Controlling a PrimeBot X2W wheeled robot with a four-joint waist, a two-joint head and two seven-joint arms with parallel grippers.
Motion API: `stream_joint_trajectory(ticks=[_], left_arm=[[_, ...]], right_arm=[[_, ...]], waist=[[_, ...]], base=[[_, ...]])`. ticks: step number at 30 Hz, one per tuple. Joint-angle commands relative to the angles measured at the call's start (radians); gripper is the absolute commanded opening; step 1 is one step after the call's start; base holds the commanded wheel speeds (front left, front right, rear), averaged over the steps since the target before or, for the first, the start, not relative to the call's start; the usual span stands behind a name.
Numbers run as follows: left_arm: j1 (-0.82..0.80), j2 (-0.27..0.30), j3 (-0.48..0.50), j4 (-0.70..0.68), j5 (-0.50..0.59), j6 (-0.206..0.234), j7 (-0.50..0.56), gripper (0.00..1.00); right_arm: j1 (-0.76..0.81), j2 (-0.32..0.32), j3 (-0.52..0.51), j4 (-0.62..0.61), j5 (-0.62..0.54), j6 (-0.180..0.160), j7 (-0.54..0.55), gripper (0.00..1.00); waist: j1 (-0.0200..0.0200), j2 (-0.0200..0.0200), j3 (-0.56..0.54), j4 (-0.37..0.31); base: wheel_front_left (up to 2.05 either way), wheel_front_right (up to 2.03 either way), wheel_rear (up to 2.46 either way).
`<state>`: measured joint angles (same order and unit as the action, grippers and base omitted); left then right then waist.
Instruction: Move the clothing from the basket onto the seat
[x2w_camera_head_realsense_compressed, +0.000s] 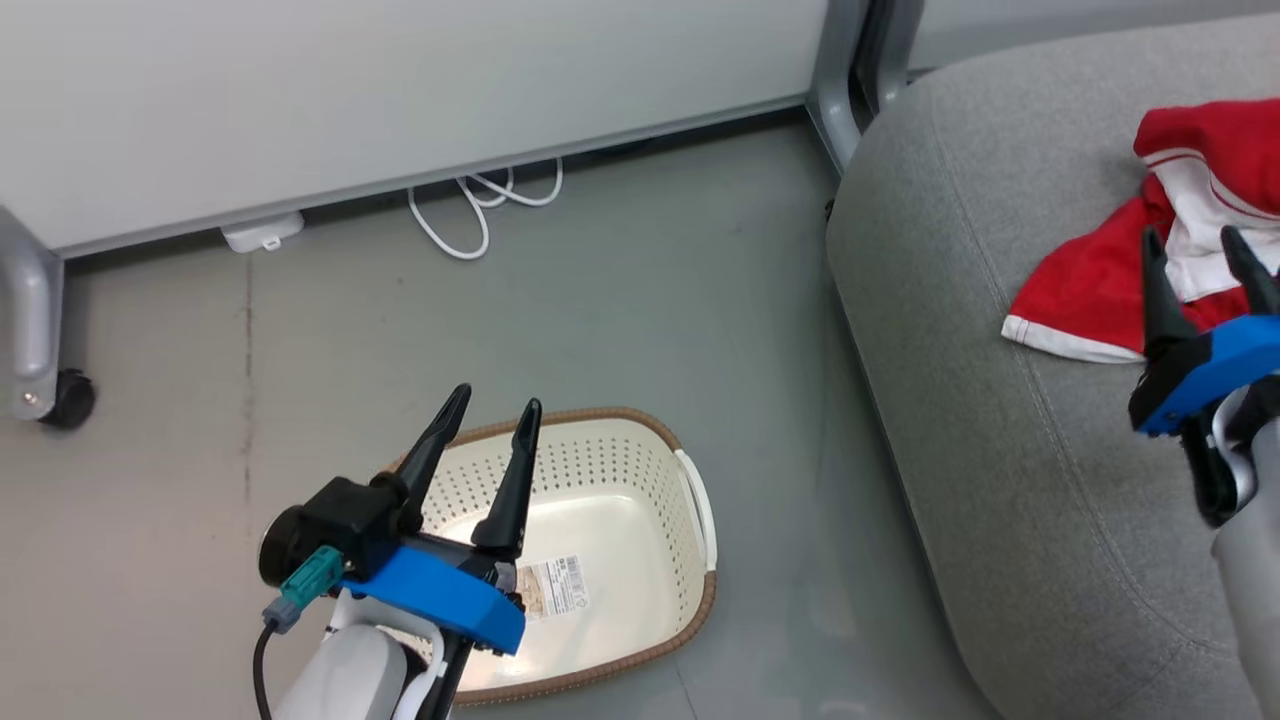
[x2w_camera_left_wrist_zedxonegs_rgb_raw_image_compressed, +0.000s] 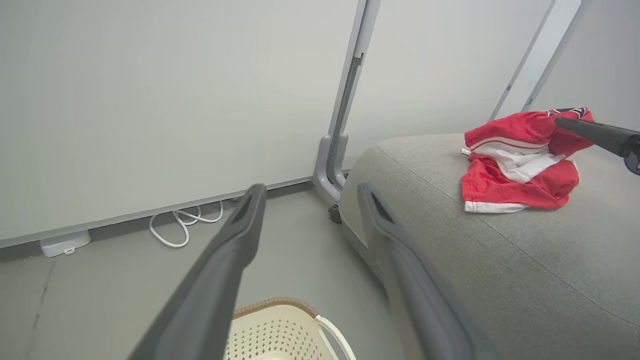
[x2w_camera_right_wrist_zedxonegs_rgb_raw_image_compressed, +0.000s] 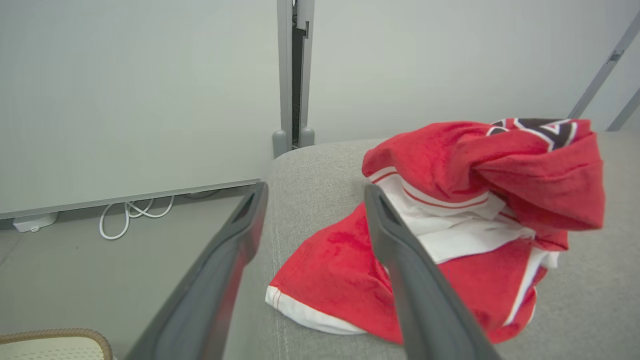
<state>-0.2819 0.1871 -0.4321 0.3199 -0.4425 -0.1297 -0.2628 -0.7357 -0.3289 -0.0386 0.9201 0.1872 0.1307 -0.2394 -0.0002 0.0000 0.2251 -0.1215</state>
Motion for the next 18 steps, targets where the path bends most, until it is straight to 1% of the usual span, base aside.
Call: stream_joint_trajectory(ticks=[1, 7, 10, 14, 18], left_arm=[[0.028, -0.004, 0.019, 0.002, -0.005, -0.001, -0.003, 1.0], [0.094, -0.019, 0.074, 0.007, 0.002, -0.001, -0.003, 1.0], [0.117, -0.021, 0.102, 0.007, 0.013, -0.001, -0.003, 1.0], [0.155, -0.027, 0.151, 0.008, 0.019, -0.001, -0.003, 1.0], [0.182, -0.029, 0.191, 0.016, 0.025, -0.001, -0.003, 1.0]], right_arm=[[0.043, 0.013, 0.012, -0.021, 0.011, 0.0, -0.006, 1.0], [0.18, 0.048, 0.045, -0.12, 0.037, 0.0, -0.002, 1.0], [0.248, 0.058, 0.041, -0.186, 0.046, 0.0, 0.006, 1.0], [0.342, 0.083, 0.021, -0.282, 0.024, 0.0, 0.024, 1.0], [0.437, 0.126, -0.013, -0.39, -0.008, 0.0, 0.046, 1.0]], waist=[[0.0002, 0.0, -0.06, 0.037], [0.0002, 0.0, -0.133, 0.089], [0.0002, 0.0, -0.16, 0.113], [0.0002, 0.0, -0.188, 0.14], [0.0002, 0.0, -0.208, 0.163]], base=[[0.0, 0.0, 0.0], [0.0, 0.0, 0.0], [0.0, 0.0, 0.0], [0.0, 0.0, 0.0], [0.0, 0.0, 0.0]])
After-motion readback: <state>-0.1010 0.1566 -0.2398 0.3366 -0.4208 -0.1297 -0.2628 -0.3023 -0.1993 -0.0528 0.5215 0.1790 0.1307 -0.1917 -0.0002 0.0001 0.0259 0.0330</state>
